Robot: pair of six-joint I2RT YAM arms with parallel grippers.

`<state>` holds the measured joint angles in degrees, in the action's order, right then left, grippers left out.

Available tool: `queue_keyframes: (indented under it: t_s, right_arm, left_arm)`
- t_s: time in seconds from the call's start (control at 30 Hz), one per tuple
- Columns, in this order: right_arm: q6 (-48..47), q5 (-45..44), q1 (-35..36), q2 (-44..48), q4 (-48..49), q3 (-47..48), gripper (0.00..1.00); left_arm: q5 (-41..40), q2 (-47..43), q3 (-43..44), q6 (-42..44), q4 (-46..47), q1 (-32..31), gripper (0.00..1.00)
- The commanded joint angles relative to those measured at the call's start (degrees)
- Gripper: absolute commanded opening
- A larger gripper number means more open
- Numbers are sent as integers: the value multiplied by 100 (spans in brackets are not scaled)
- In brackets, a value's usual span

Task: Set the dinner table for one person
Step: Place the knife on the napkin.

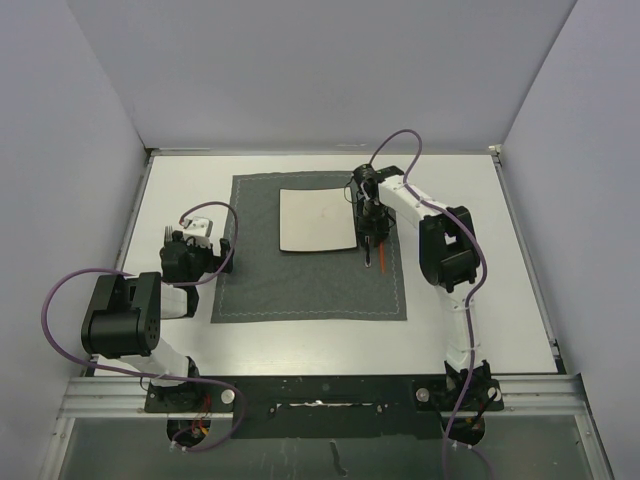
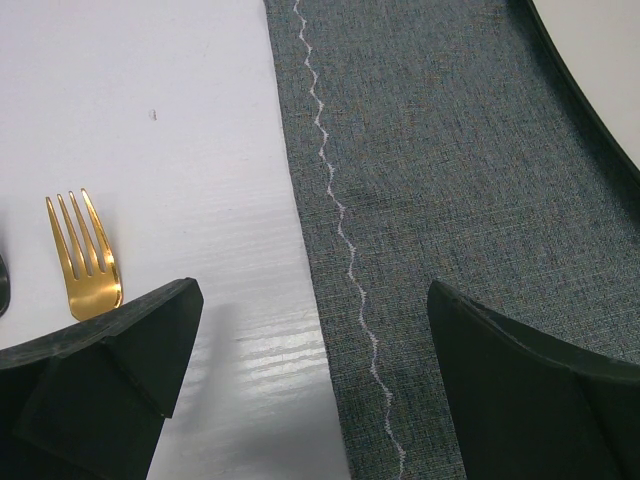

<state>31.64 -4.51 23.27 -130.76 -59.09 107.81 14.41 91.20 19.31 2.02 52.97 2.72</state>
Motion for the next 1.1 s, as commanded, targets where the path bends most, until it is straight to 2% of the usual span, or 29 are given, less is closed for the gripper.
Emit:
queue_keyframes:
  t_s: [0.0,0.33,0.5,0.6,0.67,0.73,0.9,1.07]
  right_arm:
    - [27,-111,79,504,-179,283,36]
    - [18,-94,221,913,-351,427,38]
    - [1,-51,331,1236,-360,460,41]
    - [-44,-32,400,1429,-352,456,52]
    - [-108,-36,438,1559,-307,407,70]
    - [-158,-49,446,1737,-240,298,98]
    - [-334,-335,443,2252,0,-181,98]
    - [-782,-1259,438,3250,1037,-1451,98]
  left_arm:
    - [66,82,20,27,390,18,98]
    - [69,81,20,34,390,18,98]
    - [70,82,20,29,395,18,98]
    - [47,82,32,35,394,14,98]
    - [40,78,29,35,394,9,98]
    - [34,86,29,35,392,9,98]
    - [0,90,16,44,430,0,98]
    - [0,94,19,44,438,0,98]
